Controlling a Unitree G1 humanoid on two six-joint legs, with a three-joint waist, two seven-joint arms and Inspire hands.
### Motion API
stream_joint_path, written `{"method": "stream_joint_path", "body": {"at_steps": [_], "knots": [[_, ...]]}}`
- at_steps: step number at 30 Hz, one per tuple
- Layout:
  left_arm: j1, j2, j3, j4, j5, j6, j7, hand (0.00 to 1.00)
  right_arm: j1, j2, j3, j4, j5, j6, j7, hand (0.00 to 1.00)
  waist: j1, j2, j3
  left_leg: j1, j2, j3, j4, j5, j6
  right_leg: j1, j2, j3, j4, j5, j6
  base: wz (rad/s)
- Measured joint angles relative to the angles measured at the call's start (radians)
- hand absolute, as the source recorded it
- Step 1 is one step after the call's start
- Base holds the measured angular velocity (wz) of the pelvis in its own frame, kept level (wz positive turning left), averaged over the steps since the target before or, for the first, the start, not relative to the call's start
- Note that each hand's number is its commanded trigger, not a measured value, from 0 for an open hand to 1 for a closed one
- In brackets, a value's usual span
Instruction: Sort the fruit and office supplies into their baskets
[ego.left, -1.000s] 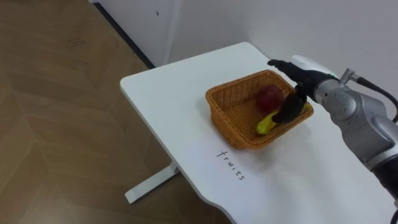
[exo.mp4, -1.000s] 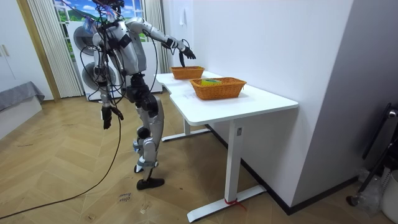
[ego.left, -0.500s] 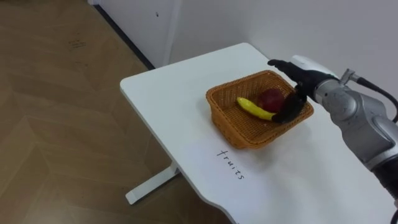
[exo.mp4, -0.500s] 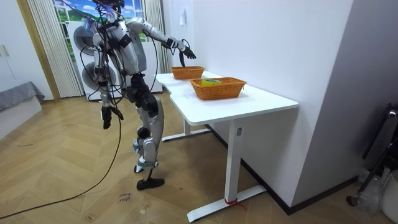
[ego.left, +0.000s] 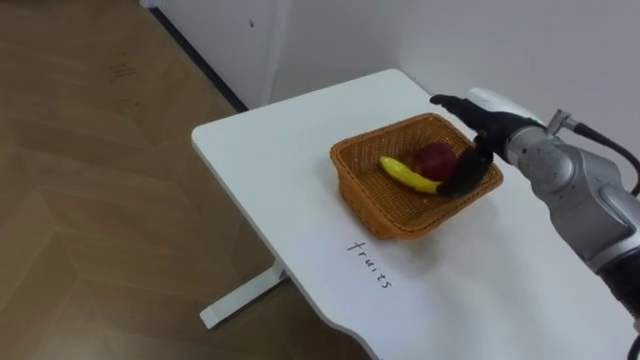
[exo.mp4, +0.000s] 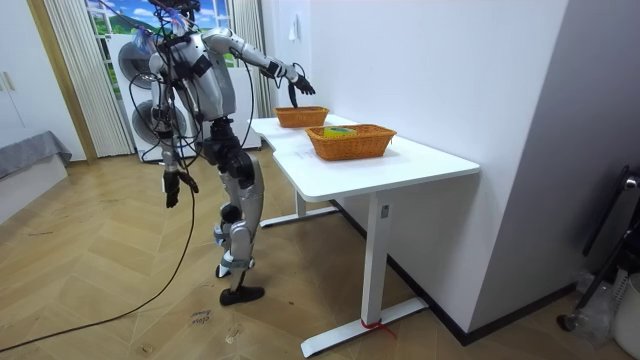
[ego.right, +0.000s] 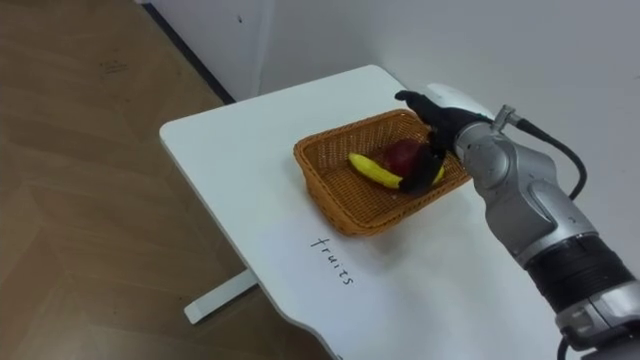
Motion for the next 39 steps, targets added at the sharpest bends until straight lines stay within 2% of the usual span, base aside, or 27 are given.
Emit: {"method": "stream_joint_path", "body": {"at_steps": [4,7,10,12,13,15,18,20,21,23,26,30,32,33,35,39], "knots": [[-0.003,-0.003,-0.002,0.012,-0.009,-0.010,0.002,0.00,-0.019,0.000,-0.066,0.000,-0.001,-0.020,-0.043,0.00,-0.030,0.002,0.0002,0.001,0.003,0.023,-0.004,0.001,0.002,-0.007,-0.002,0.005,0.000,0.000,0.000,-0.14],[-0.012,-0.007,-0.003,0.029,-0.019,-0.017,0.002,0.00,-0.024,0.000,-0.085,-0.002,-0.003,-0.025,-0.066,0.00,-0.070,0.006,-0.0007,0.010,0.005,0.040,-0.011,0.002,0.005,-0.007,-0.006,0.022,0.000,0.000,0.000,-0.17],[-0.030,-0.017,-0.001,0.022,-0.019,-0.016,-0.003,0.00,-0.024,0.000,-0.149,-0.018,-0.003,-0.036,-0.067,0.00,-0.118,0.017,0.0004,0.008,0.006,0.061,-0.010,0.002,0.008,-0.016,-0.009,0.031,0.002,0.000,0.000,-0.19],[-0.031,-0.021,-0.002,0.002,-0.022,-0.018,-0.008,0.00,-0.024,-0.004,-0.190,-0.067,-0.008,-0.035,-0.087,0.00,-0.145,0.023,-0.0023,0.001,0.007,0.074,-0.012,0.002,0.009,-0.028,-0.008,0.052,0.001,0.000,0.000,-0.30],[-0.031,-0.020,-0.003,-0.006,-0.037,-0.021,-0.006,0.00,-0.024,-0.005,-0.207,-0.095,-0.007,-0.036,-0.109,0.00,-0.170,0.029,-0.0045,0.001,0.008,0.082,-0.012,0.003,0.010,-0.029,-0.008,0.057,0.002,0.000,0.000,-0.24],[-0.048,-0.021,-0.018,-0.006,-0.051,-0.021,-0.001,0.00,-0.024,-0.005,-0.233,-0.142,0.001,-0.035,-0.145,0.00,-0.205,0.044,-0.0136,0.012,0.014,0.113,-0.024,0.003,0.011,-0.036,-0.008,0.081,0.003,0.000,0.000,-0.35],[-0.071,-0.027,-0.025,-0.006,-0.059,-0.027,0.008,0.00,-0.024,-0.005,-0.254,-0.187,0.002,-0.039,-0.175,0.00,-0.242,0.054,-0.0173,0.018,0.019,0.131,-0.034,0.005,0.012,-0.037,-0.007,0.090,0.004,0.001,0.000,-0.23],[-0.083,-0.038,-0.026,-0.051,-0.060,-0.031,0.004,0.00,-0.024,-0.005,-0.301,-0.206,0.002,-0.057,-0.193,0.00,-0.278,0.060,-0.0224,0.023,0.025,0.150,-0.040,0.005,0.012,-0.043,-0.005,0.110,0.005,0.001,0.000,-0.23],[-0.083,-0.039,-0.031,-0.060,-0.061,-0.035,0.003,0.00,-0.024,-0.005,-0.314,-0.207,0.004,-0.058,-0.200,0.00,-0.288,0.061,-0.0221,0.026,0.025,0.152,-0.042,0.005,0.012,-0.043,-0.004,0.113,0.006,0.001,0.000,-0.20],[-0.099,-0.043,-0.042,-0.064,-0.059,-0.046,0.001,0.00,-0.024,-0.005,-0.371,-0.206,0.039,-0.057,-0.230,0.00,-0.300,0.072,-0.0161,0.036,0.033,0.176,-0.044,0.004,0.012,-0.044,-0.001,0.138,0.017,0.002,-0.002,-0.28],[-0.100,-0.056,-0.042,-0.094,-0.060,-0.051,0.001,0.00,-0.024,-0.005,-0.435,-0.207,0.072,-0.058,-0.252,0.00,-0.343,0.080,-0.0164,0.036,0.037,0.189,-0.045,0.003,0.012,-0.057,0.001,0.148,0.018,0.004,-0.003,-0.20],[-0.096,-0.073,-0.042,-0.097,-0.059,-0.056,-0.004,0.00,0.007,-0.005,-0.527,-0.248,0.103,-0.057,-0.299,0.00,-0.375,0.106,-0.0212,0.045,0.043,0.220,-0.059,0.003,0.012,-0.069,0.003,0.172,0.019,0.008,-0.003,-0.21],[-0.093,-0.072,-0.042,-0.084,-0.060,-0.058,-0.014,0.00,0.034,-0.005,-0.554,-0.297,0.159,-0.063,-0.332,0.00,-0.377,0.119,-0.0190,0.055,0.047,0.233,-0.075,0.003,0.012,-0.068,0.008,0.191,0.018,0.010,-0.004,-0.28],[-0.088,-0.071,-0.043,-0.082,-0.059,-0.058,-0.019,0.00,0.060,-0.005,-0.571,-0.318,0.194,-0.071,-0.346,0.00,-0.390,0.123,-0.0171,0.061,0.049,0.237,-0.080,0.003,0.011,-0.067,0.010,0.191,0.018,0.011,-0.004,-0.16],[-0.085,-0.072,-0.044,-0.082,-0.060,-0.059,-0.024,0.00,0.092,-0.005,-0.592,-0.320,0.227,-0.080,-0.364,0.00,-0.412,0.124,-0.0167,0.069,0.054,0.244,-0.081,0.002,0.009,-0.063,0.015,0.194,0.016,0.012,-0.005,-0.10],[-0.081,-0.077,-0.061,-0.081,-0.059,-0.061,-0.024,0.00,0.171,-0.005,-0.637,-0.327,0.272,-0.081,-0.416,0.00,-0.431,0.123,-0.0175,0.071,0.062,0.265,-0.086,0.000,0.005,-0.071,0.022,0.215,0.017,0.012,-0.006,-0.16]]}}
